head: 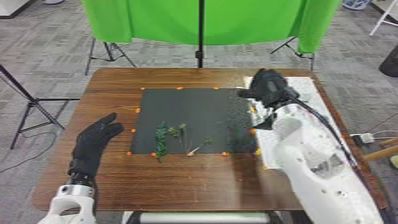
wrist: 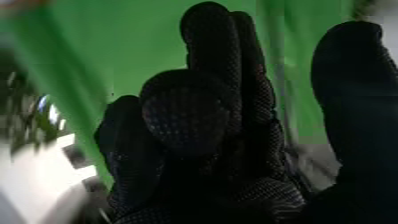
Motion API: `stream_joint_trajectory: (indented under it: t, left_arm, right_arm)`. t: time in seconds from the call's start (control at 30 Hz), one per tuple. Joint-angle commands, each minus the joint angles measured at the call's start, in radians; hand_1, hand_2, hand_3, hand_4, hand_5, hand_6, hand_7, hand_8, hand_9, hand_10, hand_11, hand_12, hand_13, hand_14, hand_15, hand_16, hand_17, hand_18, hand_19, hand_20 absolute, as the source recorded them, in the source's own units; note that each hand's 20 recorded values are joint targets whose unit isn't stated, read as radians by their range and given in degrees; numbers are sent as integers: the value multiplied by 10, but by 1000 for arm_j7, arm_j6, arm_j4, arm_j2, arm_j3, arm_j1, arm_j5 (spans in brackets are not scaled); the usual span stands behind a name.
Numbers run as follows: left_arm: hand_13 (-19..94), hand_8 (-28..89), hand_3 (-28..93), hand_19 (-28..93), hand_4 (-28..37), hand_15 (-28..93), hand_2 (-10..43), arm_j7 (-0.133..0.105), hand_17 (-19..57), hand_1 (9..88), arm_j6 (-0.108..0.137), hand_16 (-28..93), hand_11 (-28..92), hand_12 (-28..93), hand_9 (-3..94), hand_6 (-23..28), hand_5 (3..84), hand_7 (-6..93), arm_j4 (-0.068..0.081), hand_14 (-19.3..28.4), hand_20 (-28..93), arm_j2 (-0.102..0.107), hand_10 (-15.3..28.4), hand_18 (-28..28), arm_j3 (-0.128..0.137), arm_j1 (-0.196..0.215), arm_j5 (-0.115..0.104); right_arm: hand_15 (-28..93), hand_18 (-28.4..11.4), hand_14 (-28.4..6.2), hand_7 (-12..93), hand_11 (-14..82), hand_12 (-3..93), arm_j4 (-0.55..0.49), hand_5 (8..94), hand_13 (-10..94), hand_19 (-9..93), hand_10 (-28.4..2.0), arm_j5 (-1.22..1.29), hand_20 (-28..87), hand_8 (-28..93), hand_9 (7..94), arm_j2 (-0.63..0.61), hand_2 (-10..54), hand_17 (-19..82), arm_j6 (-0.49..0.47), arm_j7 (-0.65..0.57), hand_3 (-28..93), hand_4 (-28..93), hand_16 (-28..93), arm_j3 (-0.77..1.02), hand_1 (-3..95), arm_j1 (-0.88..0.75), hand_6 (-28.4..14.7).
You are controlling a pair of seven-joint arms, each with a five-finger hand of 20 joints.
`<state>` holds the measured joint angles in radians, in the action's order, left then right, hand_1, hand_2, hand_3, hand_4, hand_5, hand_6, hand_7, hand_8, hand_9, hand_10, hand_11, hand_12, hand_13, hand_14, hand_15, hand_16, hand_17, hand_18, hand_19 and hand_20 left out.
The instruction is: Arrange flowers
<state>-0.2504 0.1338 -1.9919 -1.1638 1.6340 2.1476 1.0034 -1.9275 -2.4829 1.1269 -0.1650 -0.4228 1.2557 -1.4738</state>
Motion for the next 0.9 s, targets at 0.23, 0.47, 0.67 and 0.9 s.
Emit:
stream_joint_trajectory:
  t: [0.23, 0.47, 0.67, 0.9]
  left_arm:
    - [397, -41, 645, 24, -150, 143, -18, 1, 98, 276, -2, 45, 194, 170, 463, 27, 462, 132, -1, 159, 222, -8, 128, 110, -2, 11, 5]
    - [397, -41, 645, 24, -150, 143, -18, 3, 98, 276, -4, 45, 193, 170, 464, 28, 462, 132, 3, 159, 222, -9, 128, 110, -7, 4, 5]
    - [396, -41, 646, 24, -150, 143, -18, 2, 98, 276, -5, 45, 192, 170, 464, 28, 463, 131, 4, 160, 222, -8, 127, 110, -8, 2, 5]
    - [396, -40, 646, 24, -149, 142, -18, 4, 98, 276, -8, 45, 192, 170, 463, 29, 463, 131, 4, 160, 222, -9, 129, 110, -4, 4, 3]
  right_arm:
    - [538, -94, -23, 187, 295, 237, 126, 802, 935, 932, -134, -60, 520, -62, 896, 11, -95, 666, -313, -71, 489, -134, 322, 14, 312, 40, -46]
    - [548, -92, -24, 185, 310, 246, 213, 810, 937, 932, -136, -112, 520, -63, 901, 51, -95, 675, -308, -64, 484, -133, 316, 13, 277, 82, -48]
    - [553, -91, -24, 181, 320, 249, 267, 813, 937, 932, -141, -158, 511, -63, 900, 87, -95, 681, -310, -61, 467, -122, 309, 22, 265, 99, -56]
    - [570, -80, -17, 208, 351, 251, 297, 821, 937, 932, -132, -197, 484, 22, 902, 110, -95, 694, -292, -69, 490, -72, 284, 22, 456, 70, -48]
